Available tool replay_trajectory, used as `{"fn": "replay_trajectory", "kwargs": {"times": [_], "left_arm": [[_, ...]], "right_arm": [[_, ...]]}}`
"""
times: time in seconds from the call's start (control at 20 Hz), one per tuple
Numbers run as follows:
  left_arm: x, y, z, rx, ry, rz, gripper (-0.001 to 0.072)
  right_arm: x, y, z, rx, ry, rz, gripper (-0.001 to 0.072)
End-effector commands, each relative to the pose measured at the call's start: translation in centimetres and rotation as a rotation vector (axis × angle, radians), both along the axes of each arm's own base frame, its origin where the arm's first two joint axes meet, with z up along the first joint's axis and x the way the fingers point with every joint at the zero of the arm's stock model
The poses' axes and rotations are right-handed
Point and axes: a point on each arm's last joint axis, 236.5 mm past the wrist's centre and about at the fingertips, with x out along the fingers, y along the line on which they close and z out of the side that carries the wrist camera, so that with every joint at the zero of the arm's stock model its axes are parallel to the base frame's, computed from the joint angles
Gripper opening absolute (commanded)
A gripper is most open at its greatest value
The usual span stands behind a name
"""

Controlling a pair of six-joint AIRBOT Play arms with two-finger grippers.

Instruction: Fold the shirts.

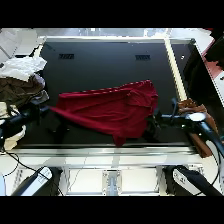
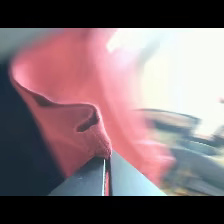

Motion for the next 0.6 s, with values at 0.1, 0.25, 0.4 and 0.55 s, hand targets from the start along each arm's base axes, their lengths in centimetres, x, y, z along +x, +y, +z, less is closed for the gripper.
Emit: {"fn": "replay_trajectory", "kwargs": {"times": [0.1, 0.25, 0.4, 0.55], "left_arm": [[-4.8, -3.6, 25.9, 0.291, -0.778, 0.030, 0.0004], [-11.6, -4.0, 34.5, 0.663, -0.962, 0.203, 0.0003], [-15.8, -4.0, 38.8, 0.944, -0.917, 0.294, 0.0002], [-16.3, -2.9, 41.2, 1.135, -0.812, 0.290, 0.0003]], "right_arm": [[-1.7, -2.1, 18.8, -0.191, -0.536, 0.068, 0.0022], [-5.3, -4.5, 30.5, -0.464, -0.858, -0.062, 0.0020], [-9.7, -6.8, 40.2, -0.770, -1.062, -0.216, 0.0017], [-10.1, -7.3, 45.2, -0.859, -1.157, -0.239, 0.0016]]}}
